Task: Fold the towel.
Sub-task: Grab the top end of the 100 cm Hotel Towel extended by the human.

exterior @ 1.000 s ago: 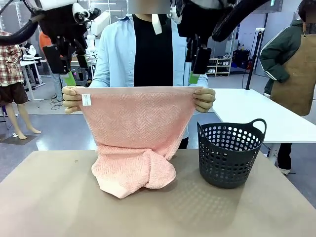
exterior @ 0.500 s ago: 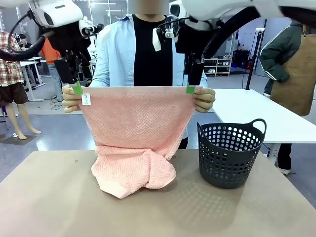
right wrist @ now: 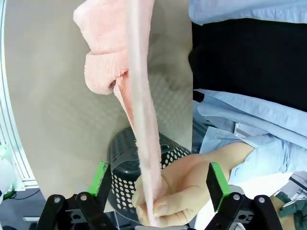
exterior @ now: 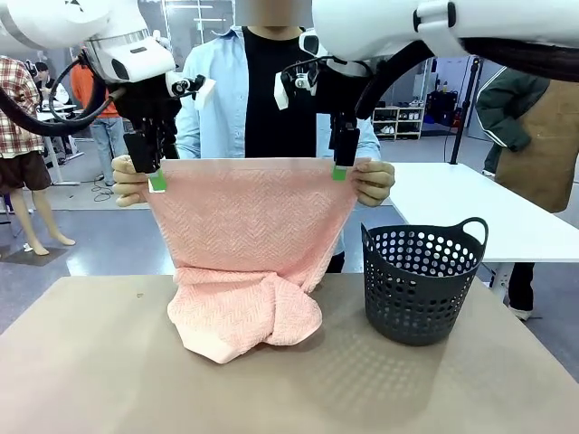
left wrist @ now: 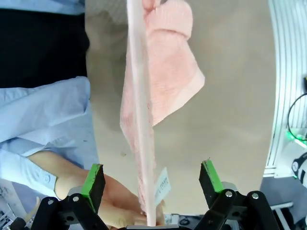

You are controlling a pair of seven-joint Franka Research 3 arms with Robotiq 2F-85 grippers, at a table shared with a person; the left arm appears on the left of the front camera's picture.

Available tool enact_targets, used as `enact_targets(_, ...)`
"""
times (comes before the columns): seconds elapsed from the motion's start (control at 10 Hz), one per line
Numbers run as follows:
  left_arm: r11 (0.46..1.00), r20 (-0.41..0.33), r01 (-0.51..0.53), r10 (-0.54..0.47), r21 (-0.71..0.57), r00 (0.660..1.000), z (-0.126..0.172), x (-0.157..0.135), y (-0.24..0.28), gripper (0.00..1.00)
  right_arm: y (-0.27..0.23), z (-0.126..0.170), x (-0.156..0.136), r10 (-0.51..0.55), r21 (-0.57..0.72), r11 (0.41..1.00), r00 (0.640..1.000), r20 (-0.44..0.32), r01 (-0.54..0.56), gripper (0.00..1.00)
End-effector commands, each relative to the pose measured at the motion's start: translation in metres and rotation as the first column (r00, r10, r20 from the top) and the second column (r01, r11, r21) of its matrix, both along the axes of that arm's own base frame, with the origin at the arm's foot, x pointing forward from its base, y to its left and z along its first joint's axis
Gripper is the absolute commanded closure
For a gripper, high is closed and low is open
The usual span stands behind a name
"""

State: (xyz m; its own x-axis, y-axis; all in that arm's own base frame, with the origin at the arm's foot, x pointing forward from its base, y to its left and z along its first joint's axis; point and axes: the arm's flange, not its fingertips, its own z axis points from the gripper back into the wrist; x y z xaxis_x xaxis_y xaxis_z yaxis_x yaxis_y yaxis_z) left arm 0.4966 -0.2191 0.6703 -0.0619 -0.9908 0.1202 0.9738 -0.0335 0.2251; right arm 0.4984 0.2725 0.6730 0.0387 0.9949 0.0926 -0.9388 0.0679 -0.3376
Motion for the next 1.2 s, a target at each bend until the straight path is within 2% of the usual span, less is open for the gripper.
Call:
enact_targets(0.0,1.000,-0.037,-0.009,0.008,-0.022,0.999,-0.006,0.005,-0.006,0.00,-0.004,0.000,0.008,0.008,0.016,1.000,0.999,-0.036,-0.008,0.00)
enact_targets(0.2,0.999,-0.060,-0.015,0.013,-0.031,0.998,-0.011,0.008,-0.006,0.00,-0.006,-0.004,0.011,0.006,0.022,1.000,0.998,-0.056,-0.005,0.00)
enact_targets(0.3,1.000,-0.068,-0.020,0.019,-0.012,0.998,-0.013,0.009,-0.007,0.27,-0.006,-0.006,0.011,0.003,0.016,1.000,0.998,-0.062,-0.002,0.00)
enact_targets(0.4,1.000,-0.050,-0.024,0.023,-0.017,0.999,-0.012,0.010,-0.007,0.58,-0.005,-0.006,0.012,0.012,0.020,1.000,0.998,-0.054,-0.011,0.14)
enact_targets(0.5,1.000,-0.046,-0.025,0.024,-0.012,0.999,-0.011,0.009,-0.007,0.85,-0.004,-0.007,0.011,0.028,0.029,0.999,0.998,-0.059,-0.027,0.48)
enact_targets(0.6,1.000,-0.044,-0.020,0.019,-0.009,0.999,-0.011,0.008,-0.007,1.00,-0.002,-0.010,0.010,0.034,0.015,0.999,0.998,-0.061,-0.033,0.73)
enact_targets(0.7,1.000,-0.043,-0.019,0.019,-0.008,0.999,-0.010,0.007,-0.007,1.00,0.000,-0.012,0.010,0.034,0.010,0.999,0.997,-0.063,-0.034,1.00)
enact_targets(0.8,1.000,-0.041,-0.017,0.017,-0.002,0.999,-0.010,0.007,-0.008,1.00,0.001,-0.013,0.009,0.034,0.004,0.999,0.997,-0.063,-0.034,1.00)
enact_targets(0.9,1.000,-0.042,-0.015,0.015,-0.003,0.999,-0.009,0.006,-0.008,0.95,0.002,-0.012,0.008,0.034,-0.001,0.999,0.998,-0.061,-0.034,1.00)
enact_targets(1.0,1.000,-0.042,-0.013,0.013,0.005,0.999,-0.009,0.005,-0.010,1.00,0.002,-0.011,0.007,0.034,-0.002,0.999,0.998,-0.061,-0.034,0.98)
enact_targets(1.1,1.000,-0.043,-0.017,0.017,0.013,0.999,-0.009,0.005,-0.010,1.00,0.002,-0.012,0.007,0.034,-0.002,0.999,0.998,-0.061,-0.034,1.00)
